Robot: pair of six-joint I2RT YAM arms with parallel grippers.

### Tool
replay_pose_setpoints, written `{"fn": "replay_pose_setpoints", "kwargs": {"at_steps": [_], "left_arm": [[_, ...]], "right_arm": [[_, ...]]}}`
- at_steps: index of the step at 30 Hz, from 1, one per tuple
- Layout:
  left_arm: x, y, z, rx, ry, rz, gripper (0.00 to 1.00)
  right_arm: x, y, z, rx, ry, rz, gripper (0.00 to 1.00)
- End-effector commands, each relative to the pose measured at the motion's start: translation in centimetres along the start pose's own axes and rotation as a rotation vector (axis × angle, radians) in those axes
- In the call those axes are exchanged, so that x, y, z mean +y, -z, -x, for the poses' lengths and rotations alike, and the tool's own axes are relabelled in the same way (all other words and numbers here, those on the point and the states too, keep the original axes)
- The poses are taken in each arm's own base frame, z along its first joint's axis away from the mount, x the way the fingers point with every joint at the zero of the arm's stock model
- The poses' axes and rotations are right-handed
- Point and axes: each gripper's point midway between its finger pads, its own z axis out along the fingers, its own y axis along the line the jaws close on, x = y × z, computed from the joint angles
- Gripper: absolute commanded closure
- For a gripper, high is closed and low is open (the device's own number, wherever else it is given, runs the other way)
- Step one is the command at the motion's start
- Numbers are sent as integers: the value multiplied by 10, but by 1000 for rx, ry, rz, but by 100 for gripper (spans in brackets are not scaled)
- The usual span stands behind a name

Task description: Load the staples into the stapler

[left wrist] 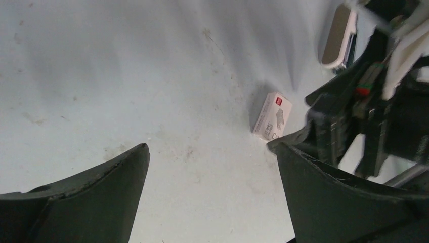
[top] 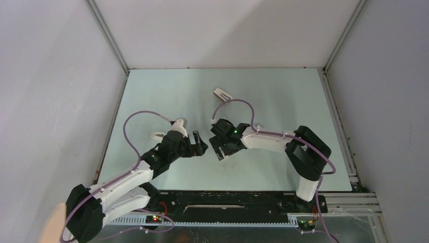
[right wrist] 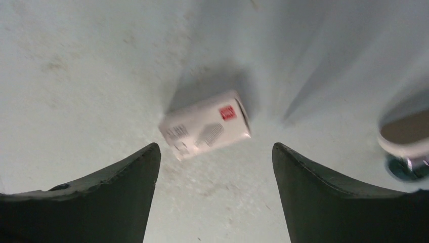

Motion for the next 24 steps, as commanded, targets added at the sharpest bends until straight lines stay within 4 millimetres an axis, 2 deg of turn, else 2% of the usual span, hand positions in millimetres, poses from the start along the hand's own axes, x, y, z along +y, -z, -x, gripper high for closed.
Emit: {"fn": "replay_pose_setpoints", "kwargs": {"at_steps": [1, 7, 14, 19, 24], "left_arm": [[-17, -3, 13, -64, -96, -23, 0], [-32, -13, 4, -32, -236, -10, 1], [-62, -33, -15, 98, -410, -31, 12], [-68, -42, -31, 164, -488, 23, 19], [-78, -49, -49, 202, -527, 15, 21]], "right_arm": [[-20, 31, 13, -116, -58, 28, 16], [-55, 61, 16, -240, -167, 133, 17], [-60, 85, 24, -363, -241, 328, 19], [-58, 82, 28, -371, -286, 372, 21], [-58, 70, 30, -339, -329, 413, 21]]}}
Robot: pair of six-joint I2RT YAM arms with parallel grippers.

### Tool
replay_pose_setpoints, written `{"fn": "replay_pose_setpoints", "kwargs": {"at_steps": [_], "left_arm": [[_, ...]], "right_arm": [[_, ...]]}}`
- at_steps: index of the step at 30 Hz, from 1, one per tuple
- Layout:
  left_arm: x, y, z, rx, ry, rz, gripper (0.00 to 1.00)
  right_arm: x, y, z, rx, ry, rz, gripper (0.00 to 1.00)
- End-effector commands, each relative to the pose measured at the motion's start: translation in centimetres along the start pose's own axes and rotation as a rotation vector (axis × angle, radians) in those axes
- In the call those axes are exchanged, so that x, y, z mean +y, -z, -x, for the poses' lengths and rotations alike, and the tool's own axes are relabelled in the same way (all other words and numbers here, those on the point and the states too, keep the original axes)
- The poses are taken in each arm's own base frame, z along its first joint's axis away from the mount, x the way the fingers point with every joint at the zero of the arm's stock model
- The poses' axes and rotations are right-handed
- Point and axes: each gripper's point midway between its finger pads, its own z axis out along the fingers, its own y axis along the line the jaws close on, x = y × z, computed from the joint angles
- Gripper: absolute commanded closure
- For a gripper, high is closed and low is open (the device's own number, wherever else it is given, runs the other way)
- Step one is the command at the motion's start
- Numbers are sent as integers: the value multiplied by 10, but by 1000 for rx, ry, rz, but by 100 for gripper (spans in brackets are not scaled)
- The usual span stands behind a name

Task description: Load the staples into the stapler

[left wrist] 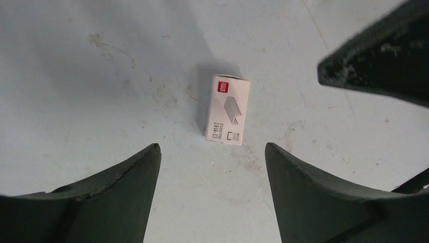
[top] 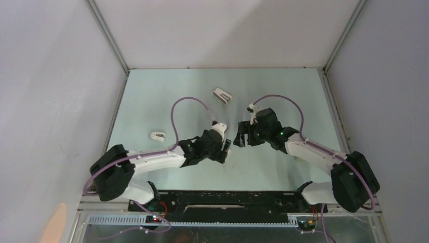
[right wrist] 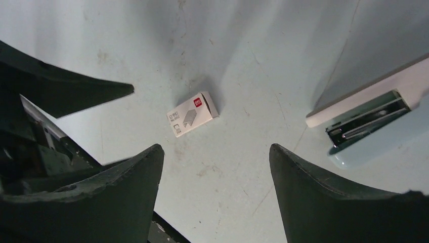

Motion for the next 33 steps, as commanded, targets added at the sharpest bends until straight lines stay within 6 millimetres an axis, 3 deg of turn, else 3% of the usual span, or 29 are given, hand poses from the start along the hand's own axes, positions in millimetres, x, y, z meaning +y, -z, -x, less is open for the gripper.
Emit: {"fn": "replay_pose_setpoints", "kwargs": {"at_steps": [1, 8, 15, 25, 33], "left_arm": [[-8, -5, -1, 18, -68, 24, 21], [-11, -14, -3, 42, -125, 51, 21], [-15, -27, 0, 58, -161, 56, 22], [-12, -40, -5, 121, -211, 99, 45], [-11, -44, -11, 146, -234, 102, 53]], "right_arm": [[10, -10, 11, -13, -57, 100, 22], [13, -30, 14, 39, -185, 240, 24], [9, -52, 3, 91, -228, 273, 25], [5, -65, -12, 149, -250, 296, 26], [5, -72, -16, 170, -274, 332, 27]]}}
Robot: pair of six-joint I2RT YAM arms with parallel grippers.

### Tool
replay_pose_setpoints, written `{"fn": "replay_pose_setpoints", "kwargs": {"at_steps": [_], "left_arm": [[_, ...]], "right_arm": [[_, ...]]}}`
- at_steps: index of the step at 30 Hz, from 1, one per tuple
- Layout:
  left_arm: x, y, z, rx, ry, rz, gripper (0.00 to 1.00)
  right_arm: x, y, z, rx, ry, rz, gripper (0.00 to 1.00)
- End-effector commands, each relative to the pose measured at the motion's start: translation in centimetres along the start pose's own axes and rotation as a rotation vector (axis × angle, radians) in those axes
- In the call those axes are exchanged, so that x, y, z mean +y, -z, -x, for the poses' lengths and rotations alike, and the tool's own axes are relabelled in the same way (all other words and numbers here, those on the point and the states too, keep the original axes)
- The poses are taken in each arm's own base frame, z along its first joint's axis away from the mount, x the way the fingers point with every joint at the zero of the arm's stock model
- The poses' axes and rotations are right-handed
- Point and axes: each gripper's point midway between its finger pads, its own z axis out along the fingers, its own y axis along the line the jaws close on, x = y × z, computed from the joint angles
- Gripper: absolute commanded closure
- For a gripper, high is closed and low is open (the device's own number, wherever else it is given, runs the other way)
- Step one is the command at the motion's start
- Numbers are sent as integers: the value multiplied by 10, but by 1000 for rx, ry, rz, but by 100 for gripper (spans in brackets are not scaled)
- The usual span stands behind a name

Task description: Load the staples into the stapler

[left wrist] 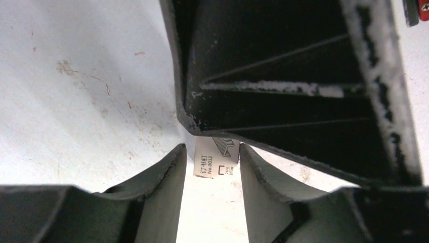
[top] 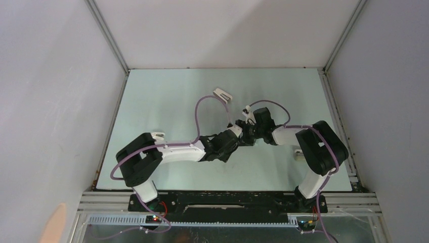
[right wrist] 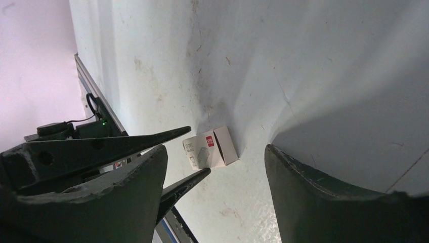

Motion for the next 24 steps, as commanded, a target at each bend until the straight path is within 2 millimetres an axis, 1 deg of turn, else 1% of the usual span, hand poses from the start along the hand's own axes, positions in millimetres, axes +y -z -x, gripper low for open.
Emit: {"fn": "replay_pose_setpoints", "kwargs": {"at_steps": [1, 7, 13, 24], "left_arm": [[1, -3, 7, -4, -38, 19, 53], [-1, -5, 5, 8, -52, 12, 53], [-4, -6, 4, 14, -66, -7, 54], [-6, -8, 1, 27, -72, -15, 62]], "right_arm": [[3, -4, 0, 11, -5, 48, 27], [1, -9, -4, 35, -26, 73, 27], [4, -13, -6, 50, -32, 111, 29], [6, -16, -16, 90, -30, 126, 37]]}}
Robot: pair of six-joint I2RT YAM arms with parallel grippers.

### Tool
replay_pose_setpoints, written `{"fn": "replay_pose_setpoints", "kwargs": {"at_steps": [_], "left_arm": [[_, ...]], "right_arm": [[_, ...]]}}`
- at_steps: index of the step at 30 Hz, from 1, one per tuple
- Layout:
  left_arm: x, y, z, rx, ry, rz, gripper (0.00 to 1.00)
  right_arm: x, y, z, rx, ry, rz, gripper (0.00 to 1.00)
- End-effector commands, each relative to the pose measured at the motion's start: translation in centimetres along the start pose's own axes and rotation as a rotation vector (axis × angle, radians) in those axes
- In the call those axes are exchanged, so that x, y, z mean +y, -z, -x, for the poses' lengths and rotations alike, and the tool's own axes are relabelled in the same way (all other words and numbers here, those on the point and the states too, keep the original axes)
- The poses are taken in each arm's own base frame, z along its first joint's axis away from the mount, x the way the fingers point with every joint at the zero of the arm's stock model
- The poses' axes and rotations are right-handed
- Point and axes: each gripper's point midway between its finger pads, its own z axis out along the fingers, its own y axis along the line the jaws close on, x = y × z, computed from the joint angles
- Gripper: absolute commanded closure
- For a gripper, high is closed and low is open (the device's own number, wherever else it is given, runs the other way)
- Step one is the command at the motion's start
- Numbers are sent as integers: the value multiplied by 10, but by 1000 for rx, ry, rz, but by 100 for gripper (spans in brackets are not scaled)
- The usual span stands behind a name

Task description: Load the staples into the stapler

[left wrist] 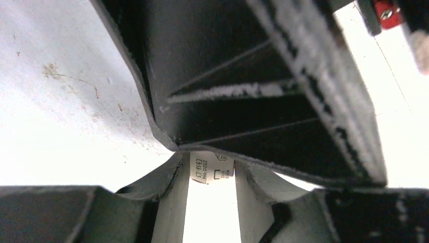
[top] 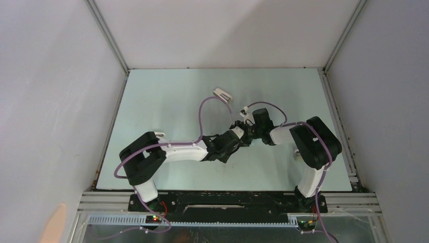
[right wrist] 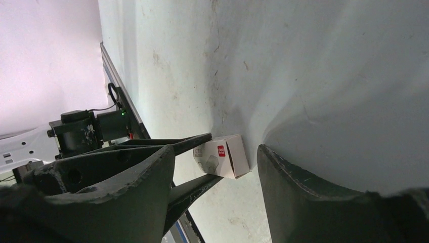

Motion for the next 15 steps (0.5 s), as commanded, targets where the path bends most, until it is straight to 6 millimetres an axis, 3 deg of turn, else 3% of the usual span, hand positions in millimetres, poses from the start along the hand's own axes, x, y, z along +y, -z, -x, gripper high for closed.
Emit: {"fn": "replay_pose_setpoints", "kwargs": {"at_steps": [1, 15], "left_arm": [[-4, -1, 8, -14, -16, -8, 63], [-2, -1, 7, -23, -14, -8, 62]], "right_arm": [[-1, -6, -15, 56, -5, 8, 38], [12, -3, -19, 77, 34, 55, 41]]}}
